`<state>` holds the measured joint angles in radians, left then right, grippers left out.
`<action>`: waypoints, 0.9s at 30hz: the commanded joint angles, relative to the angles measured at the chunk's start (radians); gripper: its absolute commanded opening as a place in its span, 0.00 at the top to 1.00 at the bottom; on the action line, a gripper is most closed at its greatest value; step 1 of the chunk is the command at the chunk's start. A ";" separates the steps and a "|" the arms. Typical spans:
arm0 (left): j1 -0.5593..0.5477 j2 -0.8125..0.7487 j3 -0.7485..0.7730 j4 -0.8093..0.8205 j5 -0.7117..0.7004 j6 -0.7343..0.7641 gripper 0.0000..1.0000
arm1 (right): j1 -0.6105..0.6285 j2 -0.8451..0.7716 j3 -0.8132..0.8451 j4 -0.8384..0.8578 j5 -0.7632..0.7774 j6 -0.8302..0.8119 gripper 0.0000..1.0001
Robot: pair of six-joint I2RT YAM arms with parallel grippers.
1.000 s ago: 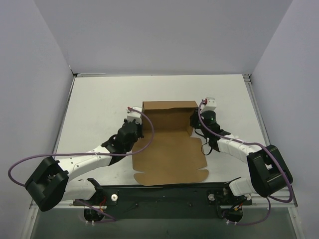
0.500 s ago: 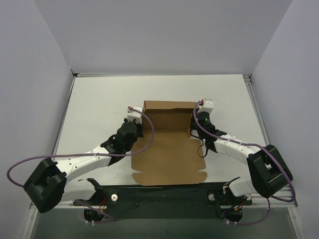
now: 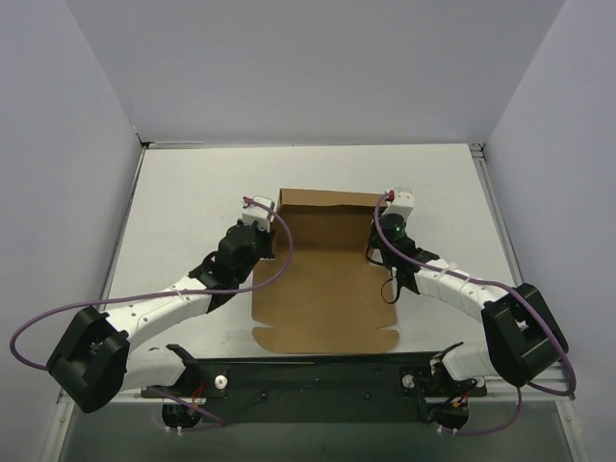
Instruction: Fold the paper box
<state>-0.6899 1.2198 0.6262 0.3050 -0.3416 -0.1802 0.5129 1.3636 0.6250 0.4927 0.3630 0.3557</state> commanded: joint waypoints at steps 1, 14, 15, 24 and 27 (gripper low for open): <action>0.047 -0.048 0.041 0.000 -0.073 0.035 1.00 | -0.051 -0.031 0.010 -0.123 0.341 -0.023 1.00; 0.076 0.144 0.295 -0.364 0.118 0.001 1.00 | -0.036 -0.197 0.081 -0.391 -0.044 -0.037 0.29; 0.085 0.168 0.315 -0.397 0.128 0.001 1.00 | -0.034 -0.217 0.085 -0.428 -0.071 -0.037 0.26; 0.118 0.285 0.521 -0.667 0.213 0.064 1.00 | 0.006 -0.469 0.134 -0.798 -0.432 -0.032 0.19; 0.118 0.322 0.587 -0.756 0.237 0.106 1.00 | 0.007 -0.509 0.180 -0.853 -0.502 -0.047 0.18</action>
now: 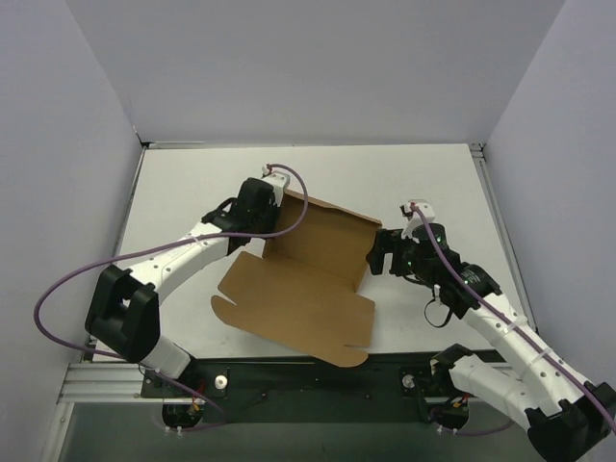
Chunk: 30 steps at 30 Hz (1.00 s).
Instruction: Fold the paper box
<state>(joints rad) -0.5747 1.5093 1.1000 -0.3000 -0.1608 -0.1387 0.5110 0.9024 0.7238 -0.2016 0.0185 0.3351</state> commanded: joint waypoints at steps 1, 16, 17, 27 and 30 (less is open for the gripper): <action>0.003 0.041 0.130 -0.192 0.073 0.077 1.00 | 0.011 -0.049 0.097 -0.179 -0.160 -0.030 0.18; 0.012 0.222 0.323 -0.499 0.402 0.257 1.00 | 0.004 0.378 0.370 -0.162 -0.290 -0.211 0.27; 0.012 0.233 0.346 -0.510 0.405 0.255 1.00 | 0.007 0.391 0.359 -0.156 -0.308 -0.214 0.27; 0.012 0.293 0.396 -0.534 0.411 0.248 1.00 | 0.007 0.451 0.244 -0.047 -0.305 -0.237 0.34; 0.012 0.296 0.411 -0.531 0.417 0.243 1.00 | 0.006 0.461 0.212 -0.015 -0.285 -0.232 0.41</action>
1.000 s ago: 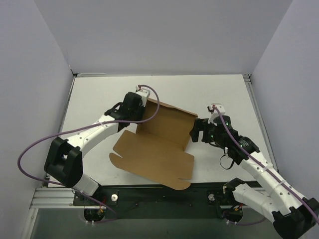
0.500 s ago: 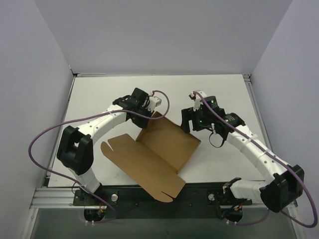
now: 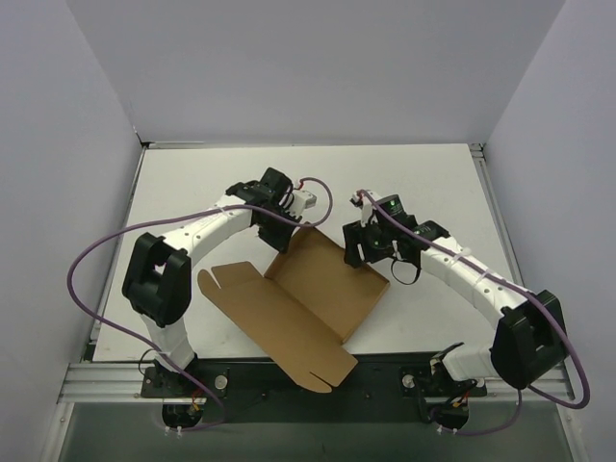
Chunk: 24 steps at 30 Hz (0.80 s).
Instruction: Fold the paper box
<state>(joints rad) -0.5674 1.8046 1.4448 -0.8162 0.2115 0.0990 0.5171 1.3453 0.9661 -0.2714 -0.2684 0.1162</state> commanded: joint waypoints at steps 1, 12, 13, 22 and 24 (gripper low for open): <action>0.004 -0.002 0.066 -0.011 0.048 0.002 1.00 | -0.002 0.029 -0.038 0.060 0.003 -0.012 0.49; 0.043 0.005 0.317 0.029 0.040 -0.065 0.22 | -0.063 0.051 -0.118 0.139 0.041 0.158 0.96; 0.047 0.033 0.385 0.020 0.037 -0.071 0.19 | -0.086 0.046 -0.128 0.147 0.047 0.172 0.97; 0.086 0.076 0.878 0.060 -0.102 -0.145 0.11 | -0.146 -0.026 -0.299 0.360 0.136 0.419 0.99; 0.090 0.035 0.829 0.106 -0.129 -0.147 0.11 | -0.144 -0.012 -0.319 0.406 0.187 0.456 0.98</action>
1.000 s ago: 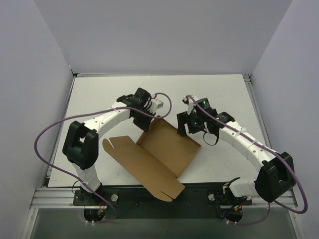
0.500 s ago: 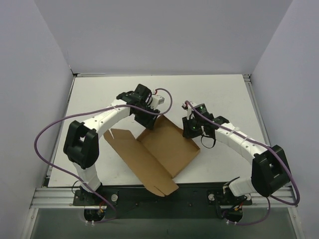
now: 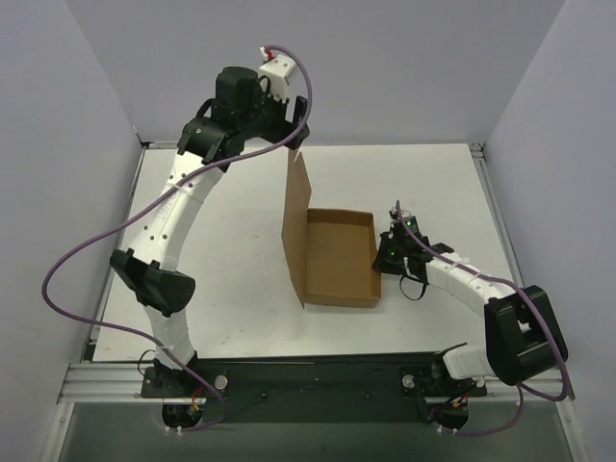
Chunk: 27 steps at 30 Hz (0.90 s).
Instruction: Fold the paper box
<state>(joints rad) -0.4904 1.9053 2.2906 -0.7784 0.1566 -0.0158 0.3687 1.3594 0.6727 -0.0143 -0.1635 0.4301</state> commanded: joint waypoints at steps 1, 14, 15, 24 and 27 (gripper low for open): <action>0.019 -0.112 -0.042 0.080 -0.086 -0.030 0.11 | 0.004 -0.022 -0.044 0.164 0.096 0.185 0.99; 0.297 -0.554 -0.966 0.367 0.021 -0.214 0.07 | 0.070 -0.063 0.016 0.140 0.137 0.196 0.32; 0.294 -0.554 -0.994 0.382 0.033 -0.236 0.07 | 0.064 -0.095 0.021 0.122 0.142 0.197 0.32; 0.214 -0.428 -1.068 0.491 0.077 -0.280 0.09 | -0.138 -0.192 -0.005 -0.064 0.125 0.216 0.33; 0.158 -0.329 -1.021 0.501 0.070 -0.268 0.09 | -0.195 -0.220 -0.048 -0.067 0.105 0.259 0.34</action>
<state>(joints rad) -0.2768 1.4849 1.1873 -0.3859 0.2100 -0.2775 0.2394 1.1797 0.6750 0.0048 -0.0494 0.6376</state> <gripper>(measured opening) 0.912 0.669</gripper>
